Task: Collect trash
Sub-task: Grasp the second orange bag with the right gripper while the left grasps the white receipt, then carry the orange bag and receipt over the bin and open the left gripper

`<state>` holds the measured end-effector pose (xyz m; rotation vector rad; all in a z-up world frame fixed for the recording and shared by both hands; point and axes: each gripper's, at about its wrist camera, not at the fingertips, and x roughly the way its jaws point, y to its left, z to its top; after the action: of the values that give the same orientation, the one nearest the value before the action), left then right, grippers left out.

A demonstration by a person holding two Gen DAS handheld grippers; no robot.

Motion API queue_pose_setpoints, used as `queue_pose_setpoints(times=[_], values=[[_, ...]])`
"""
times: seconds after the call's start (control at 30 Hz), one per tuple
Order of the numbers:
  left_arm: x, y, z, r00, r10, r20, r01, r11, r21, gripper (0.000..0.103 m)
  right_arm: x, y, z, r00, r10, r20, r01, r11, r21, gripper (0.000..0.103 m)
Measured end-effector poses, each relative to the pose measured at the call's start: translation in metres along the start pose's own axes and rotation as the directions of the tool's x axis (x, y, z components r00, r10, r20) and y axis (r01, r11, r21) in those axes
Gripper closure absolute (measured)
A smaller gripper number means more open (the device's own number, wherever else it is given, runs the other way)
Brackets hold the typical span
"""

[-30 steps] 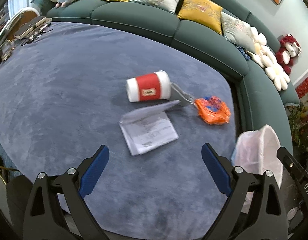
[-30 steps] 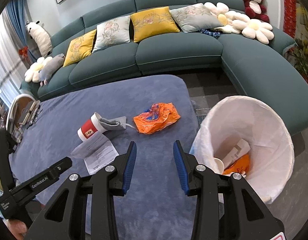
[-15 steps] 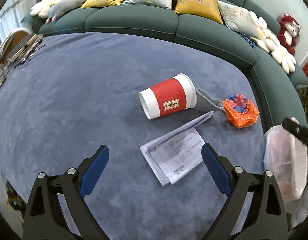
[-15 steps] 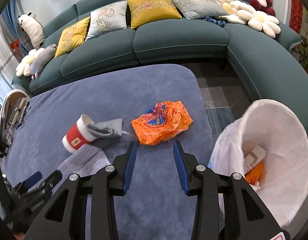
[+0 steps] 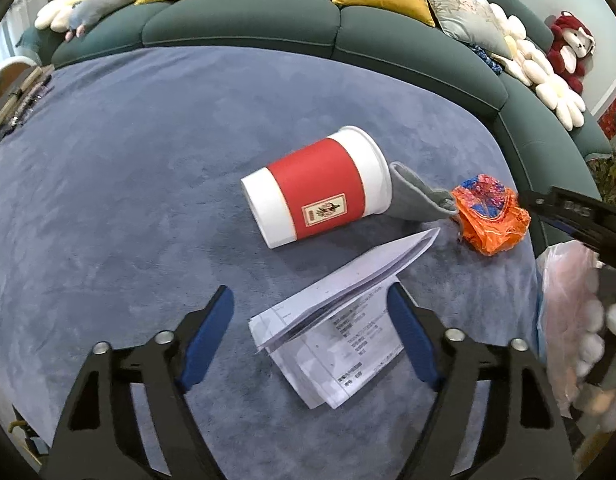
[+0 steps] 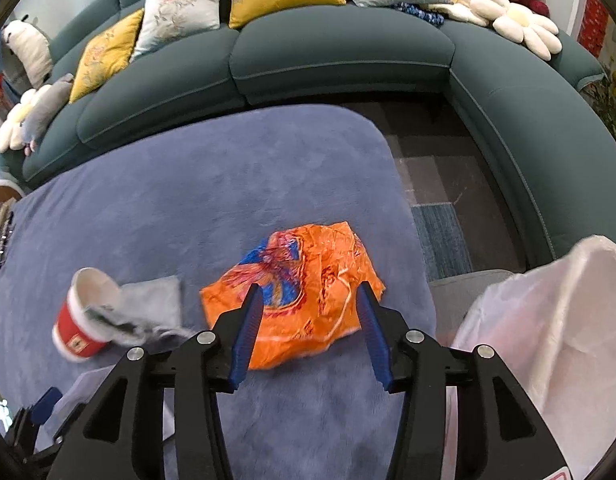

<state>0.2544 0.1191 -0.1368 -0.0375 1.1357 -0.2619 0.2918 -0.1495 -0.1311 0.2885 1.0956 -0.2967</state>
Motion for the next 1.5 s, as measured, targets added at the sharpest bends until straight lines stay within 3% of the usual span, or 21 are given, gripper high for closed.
queue_pose_setpoints(times=[0.07, 0.13, 0.2, 0.27, 0.33, 0.43, 0.73, 1.2, 1.37, 1.4, 1.5], values=[[0.002, 0.0, 0.0, 1.0, -0.012, -0.011, 0.012, 1.0, 0.002, 0.038, 0.011, -0.001, 0.0, 1.0, 0.003, -0.022, -0.002, 1.0, 0.006, 0.056], [0.005, -0.001, 0.0, 0.999, -0.03, -0.032, 0.03, 1.0, 0.0, 0.054, 0.02, -0.002, -0.001, 0.999, -0.005, -0.037, 0.006, 1.0, 0.005, 0.056], [0.007, -0.002, -0.001, 0.998, -0.037, -0.046, 0.037, 0.999, -0.007, 0.06, 0.026, -0.001, -0.005, 0.998, -0.007, -0.055, 0.007, 1.0, 0.003, 0.058], [0.005, -0.001, -0.003, 0.998, -0.035, -0.044, 0.034, 0.999, -0.005, 0.065, 0.029, 0.001, -0.01, 0.998, -0.01, -0.06, 0.01, 1.0, -0.002, 0.065], [0.004, 0.0, -0.006, 0.999, -0.027, -0.047, 0.027, 1.0, -0.002, 0.074, 0.031, 0.001, -0.015, 0.998, -0.013, -0.067, 0.013, 1.0, -0.011, 0.085], [-0.001, 0.001, -0.008, 0.998, -0.026, -0.05, 0.025, 1.0, -0.018, 0.085, 0.027, -0.001, -0.021, 0.998, 0.013, -0.065, -0.013, 1.0, 0.005, 0.091], [-0.032, -0.006, -0.02, 1.0, -0.02, -0.016, 0.02, 1.0, -0.023, 0.101, -0.026, 0.001, -0.034, 0.997, 0.072, 0.014, -0.072, 0.997, 0.004, 0.094], [-0.105, -0.047, -0.032, 0.993, -0.074, 0.091, 0.071, 0.997, 0.037, 0.102, -0.133, -0.035, -0.054, 0.978, 0.128, 0.166, -0.136, 0.99, 0.038, 0.094], [-0.113, -0.042, -0.039, 0.992, -0.053, 0.113, 0.052, 0.999, 0.012, 0.1, -0.152, -0.046, -0.067, 0.975, 0.126, 0.183, -0.135, 0.99, 0.035, 0.094], [-0.113, -0.038, -0.042, 0.993, -0.043, 0.113, 0.044, 0.999, -0.001, 0.094, -0.154, -0.048, -0.07, 0.975, 0.127, 0.183, -0.135, 0.99, 0.035, 0.094], [-0.107, -0.025, -0.047, 0.994, -0.019, 0.108, 0.023, 0.999, -0.038, 0.051, -0.154, -0.051, -0.079, 0.976, 0.132, 0.175, -0.14, 0.989, 0.038, 0.094]])
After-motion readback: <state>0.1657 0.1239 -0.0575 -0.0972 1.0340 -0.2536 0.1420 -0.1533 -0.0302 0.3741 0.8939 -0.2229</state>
